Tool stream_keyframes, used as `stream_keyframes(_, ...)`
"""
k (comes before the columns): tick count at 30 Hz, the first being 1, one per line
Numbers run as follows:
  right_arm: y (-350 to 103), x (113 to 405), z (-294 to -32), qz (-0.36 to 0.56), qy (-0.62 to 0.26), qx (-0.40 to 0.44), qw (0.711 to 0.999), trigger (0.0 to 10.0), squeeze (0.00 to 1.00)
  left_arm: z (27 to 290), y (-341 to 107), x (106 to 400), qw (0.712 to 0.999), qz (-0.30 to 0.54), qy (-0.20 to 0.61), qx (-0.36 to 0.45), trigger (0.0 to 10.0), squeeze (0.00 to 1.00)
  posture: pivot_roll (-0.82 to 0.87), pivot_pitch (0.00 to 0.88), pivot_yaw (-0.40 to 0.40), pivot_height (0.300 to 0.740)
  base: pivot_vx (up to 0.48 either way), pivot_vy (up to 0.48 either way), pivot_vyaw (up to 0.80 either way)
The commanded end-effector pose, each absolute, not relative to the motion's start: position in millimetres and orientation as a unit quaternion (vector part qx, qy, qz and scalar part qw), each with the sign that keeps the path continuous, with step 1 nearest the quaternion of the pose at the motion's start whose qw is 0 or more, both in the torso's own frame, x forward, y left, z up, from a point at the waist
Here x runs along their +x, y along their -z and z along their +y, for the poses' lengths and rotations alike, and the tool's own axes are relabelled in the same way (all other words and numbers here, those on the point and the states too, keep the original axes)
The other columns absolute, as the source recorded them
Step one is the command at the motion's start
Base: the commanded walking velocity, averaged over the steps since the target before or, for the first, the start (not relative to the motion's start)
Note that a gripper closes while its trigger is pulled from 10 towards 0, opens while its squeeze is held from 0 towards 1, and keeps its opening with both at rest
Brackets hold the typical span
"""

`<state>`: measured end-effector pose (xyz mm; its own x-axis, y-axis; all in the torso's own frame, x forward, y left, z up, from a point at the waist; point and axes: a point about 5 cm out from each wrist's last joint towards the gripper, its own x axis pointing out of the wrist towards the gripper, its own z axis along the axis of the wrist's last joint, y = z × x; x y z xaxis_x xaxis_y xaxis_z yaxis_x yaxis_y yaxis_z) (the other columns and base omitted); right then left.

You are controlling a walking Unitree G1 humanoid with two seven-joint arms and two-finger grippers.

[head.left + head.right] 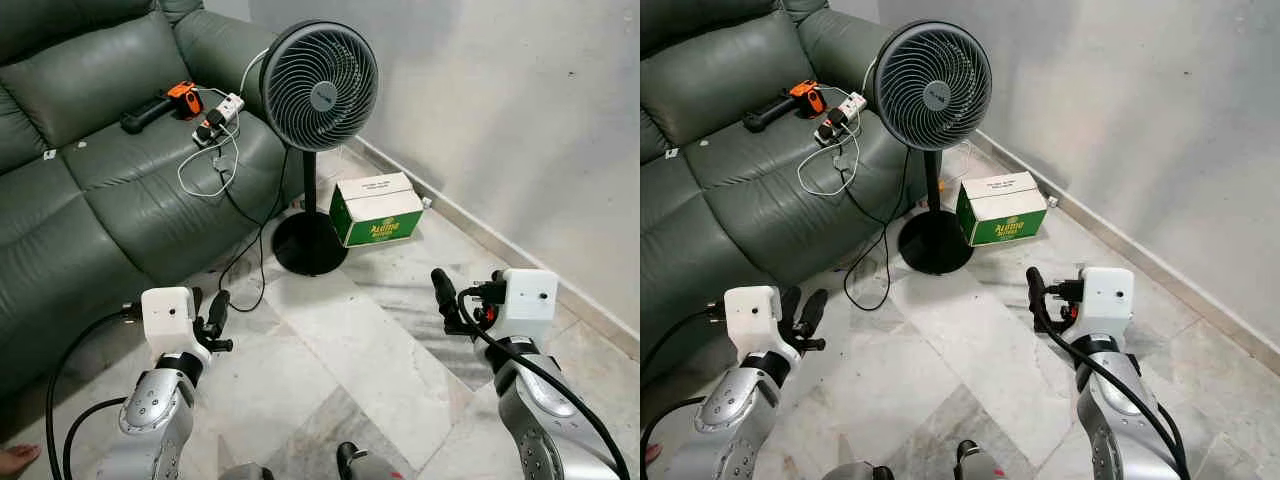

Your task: Hang keys on a hook

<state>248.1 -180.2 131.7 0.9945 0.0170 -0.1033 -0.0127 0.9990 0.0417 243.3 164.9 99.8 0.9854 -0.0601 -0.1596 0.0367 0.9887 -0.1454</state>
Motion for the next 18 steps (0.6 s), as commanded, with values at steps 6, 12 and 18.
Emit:
stream_keyframes(6,-127.4,246.4,-179.1,0.065,-0.01,0.03,0.997,10.0,0.0,168.8,-93.2,240.7,0.993,0.099,0.014,-0.068,10.0,0.0,-0.07,0.219,0.028,0.74,0.0,0.0,-0.8)
stream_keyframes(12,-126.9,245.9,-179.8,0.066,-0.01,0.032,0.997,10.0,0.0,169.1,-91.7,241.6,0.992,0.101,0.014,-0.069,10.0,0.0,-0.08,0.22,0.028,0.74,0.0,0.0,-0.8)
stream_keyframes(18,-126.6,246.1,-179.7,0.07,-0.01,0.038,0.997,10.0,0.0,170.2,-91.4,242.2,0.992,0.103,0.012,-0.072,10.0,0.0,-0.08,0.225,0.029,0.74,0.0,0.0,-0.8)
